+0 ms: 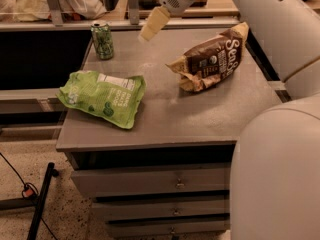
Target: Knock green can over
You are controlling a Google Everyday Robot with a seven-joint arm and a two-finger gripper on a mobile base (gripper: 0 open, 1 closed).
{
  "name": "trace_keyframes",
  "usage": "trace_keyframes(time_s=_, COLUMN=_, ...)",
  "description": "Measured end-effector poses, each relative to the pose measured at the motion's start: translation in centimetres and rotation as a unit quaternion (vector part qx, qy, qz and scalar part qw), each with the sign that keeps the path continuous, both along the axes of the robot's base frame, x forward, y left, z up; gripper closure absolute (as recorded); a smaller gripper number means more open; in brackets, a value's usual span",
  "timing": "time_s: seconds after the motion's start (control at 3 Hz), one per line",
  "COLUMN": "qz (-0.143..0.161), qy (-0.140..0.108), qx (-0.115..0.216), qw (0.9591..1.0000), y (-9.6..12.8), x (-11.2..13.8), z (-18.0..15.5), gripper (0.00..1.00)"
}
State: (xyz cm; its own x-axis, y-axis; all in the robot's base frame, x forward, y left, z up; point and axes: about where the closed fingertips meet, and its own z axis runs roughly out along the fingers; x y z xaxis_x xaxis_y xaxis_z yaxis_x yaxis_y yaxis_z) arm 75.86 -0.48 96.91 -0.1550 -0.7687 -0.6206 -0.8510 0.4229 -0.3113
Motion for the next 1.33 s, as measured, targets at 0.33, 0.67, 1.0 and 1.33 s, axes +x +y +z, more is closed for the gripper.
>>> trace_keyframes(time_s=0.33, qz=-0.008, qy=-0.015, qx=0.077, qw=0.9969, y=3.3, x=1.7, z=-0.5, gripper=0.00)
trace_keyframes(time_s=0.67, qz=-0.011, qy=-0.037, qx=0.096, qw=0.9946, y=4.2, x=2.5, z=0.3, gripper=0.00)
trace_keyframes(time_s=1.0, qz=-0.010, qy=-0.033, qx=0.093, qw=0.9951, y=4.2, x=2.4, z=0.0, gripper=0.00)
trace_keyframes(time_s=1.33, qz=0.019, qy=-0.021, qx=0.103, qw=0.9943, y=5.7, x=1.9, z=-0.3, gripper=0.00)
